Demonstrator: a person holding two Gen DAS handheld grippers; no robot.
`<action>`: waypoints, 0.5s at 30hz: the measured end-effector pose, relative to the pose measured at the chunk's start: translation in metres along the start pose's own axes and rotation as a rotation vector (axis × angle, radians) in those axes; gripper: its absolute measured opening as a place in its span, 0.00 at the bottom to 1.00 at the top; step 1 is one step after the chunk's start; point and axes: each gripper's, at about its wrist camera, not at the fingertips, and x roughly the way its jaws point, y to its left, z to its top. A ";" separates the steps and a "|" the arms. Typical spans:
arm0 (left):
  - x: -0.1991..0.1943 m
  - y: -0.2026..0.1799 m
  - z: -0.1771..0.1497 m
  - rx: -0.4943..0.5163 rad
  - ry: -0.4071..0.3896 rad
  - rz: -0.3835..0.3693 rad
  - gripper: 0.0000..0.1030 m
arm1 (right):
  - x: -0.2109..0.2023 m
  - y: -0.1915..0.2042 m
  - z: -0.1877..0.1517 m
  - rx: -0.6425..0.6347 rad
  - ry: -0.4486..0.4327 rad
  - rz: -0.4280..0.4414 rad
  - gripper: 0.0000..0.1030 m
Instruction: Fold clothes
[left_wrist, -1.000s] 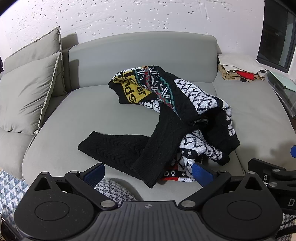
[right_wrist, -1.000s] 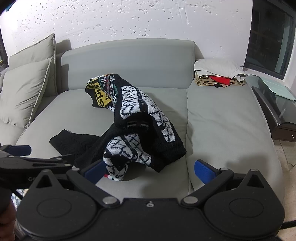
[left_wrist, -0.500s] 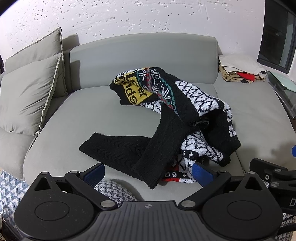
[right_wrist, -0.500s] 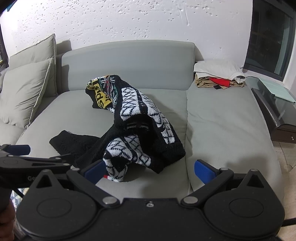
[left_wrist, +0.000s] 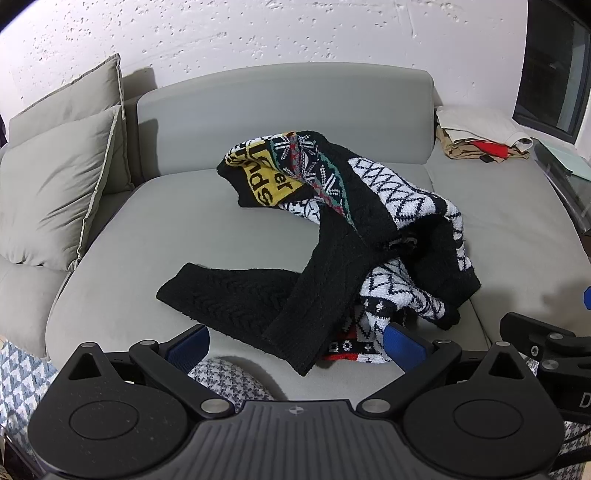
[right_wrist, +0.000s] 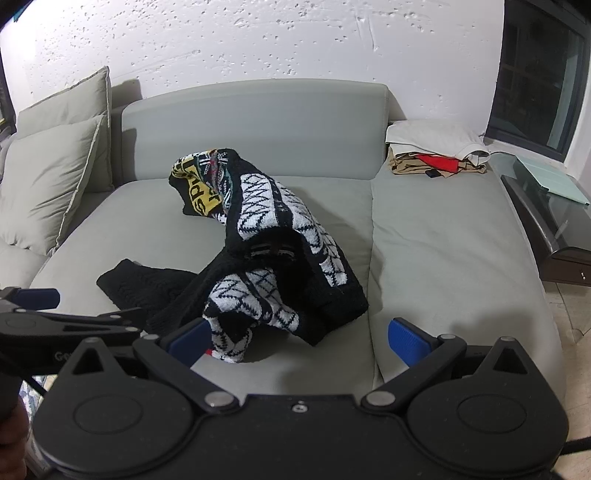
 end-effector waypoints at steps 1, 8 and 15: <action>0.000 0.000 0.000 0.000 0.001 0.000 0.99 | 0.000 0.000 0.000 0.001 0.000 -0.001 1.00; 0.006 0.001 -0.001 -0.003 0.019 0.000 1.00 | 0.004 -0.001 -0.001 0.004 0.007 0.001 1.00; 0.024 0.023 -0.011 -0.054 0.043 0.024 0.98 | 0.017 -0.009 -0.001 0.012 -0.010 0.002 1.00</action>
